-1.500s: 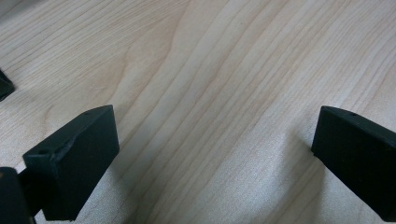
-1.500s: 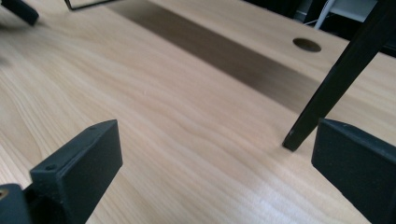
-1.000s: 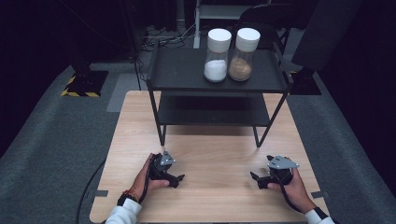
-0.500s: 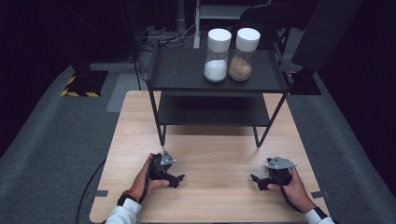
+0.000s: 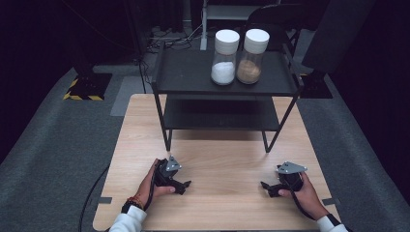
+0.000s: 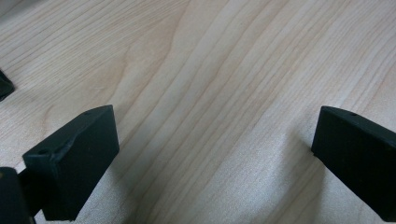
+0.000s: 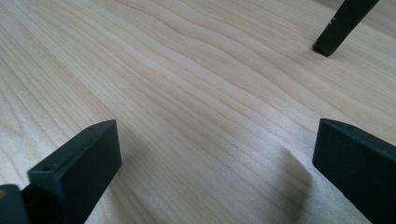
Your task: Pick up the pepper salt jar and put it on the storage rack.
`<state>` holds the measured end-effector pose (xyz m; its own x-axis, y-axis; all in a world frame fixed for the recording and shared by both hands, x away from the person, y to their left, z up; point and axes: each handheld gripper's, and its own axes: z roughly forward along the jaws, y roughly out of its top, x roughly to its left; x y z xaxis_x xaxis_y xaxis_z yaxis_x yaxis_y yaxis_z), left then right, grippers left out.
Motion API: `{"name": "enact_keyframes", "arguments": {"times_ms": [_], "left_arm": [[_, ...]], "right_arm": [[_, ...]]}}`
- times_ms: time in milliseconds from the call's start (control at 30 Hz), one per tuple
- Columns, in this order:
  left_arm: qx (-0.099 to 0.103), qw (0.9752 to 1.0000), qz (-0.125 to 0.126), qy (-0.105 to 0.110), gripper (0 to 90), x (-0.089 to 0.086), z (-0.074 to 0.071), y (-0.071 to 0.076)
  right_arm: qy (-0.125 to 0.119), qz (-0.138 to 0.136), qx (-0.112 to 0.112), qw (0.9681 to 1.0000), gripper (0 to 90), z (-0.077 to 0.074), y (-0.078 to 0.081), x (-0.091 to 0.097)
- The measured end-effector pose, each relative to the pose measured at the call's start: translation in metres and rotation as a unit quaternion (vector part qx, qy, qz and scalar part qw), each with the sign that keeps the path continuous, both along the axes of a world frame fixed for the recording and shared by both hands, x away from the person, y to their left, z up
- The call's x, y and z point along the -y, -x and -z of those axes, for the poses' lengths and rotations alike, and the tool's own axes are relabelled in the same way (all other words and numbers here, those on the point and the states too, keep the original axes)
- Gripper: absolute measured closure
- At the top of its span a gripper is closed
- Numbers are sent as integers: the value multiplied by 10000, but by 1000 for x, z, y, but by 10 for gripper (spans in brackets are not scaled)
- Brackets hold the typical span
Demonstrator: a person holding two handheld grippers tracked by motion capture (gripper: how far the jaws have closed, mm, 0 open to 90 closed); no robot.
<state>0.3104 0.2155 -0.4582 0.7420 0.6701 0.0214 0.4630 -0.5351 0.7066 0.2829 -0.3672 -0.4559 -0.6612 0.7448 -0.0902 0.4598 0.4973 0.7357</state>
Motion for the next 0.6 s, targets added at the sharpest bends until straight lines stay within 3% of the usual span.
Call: {"name": "enact_keyframes", "arguments": {"times_ms": [267, 600], "left_arm": [[8, 10000, 7, 21, 6, 1, 1, 0], [9, 10000, 10, 19, 7, 1, 1, 0]], "right_arm": [[-113, 26, -220, 9997, 3, -2, -8, 5], [-124, 67, -245, 9996, 0, -2, -9, 5]]}}
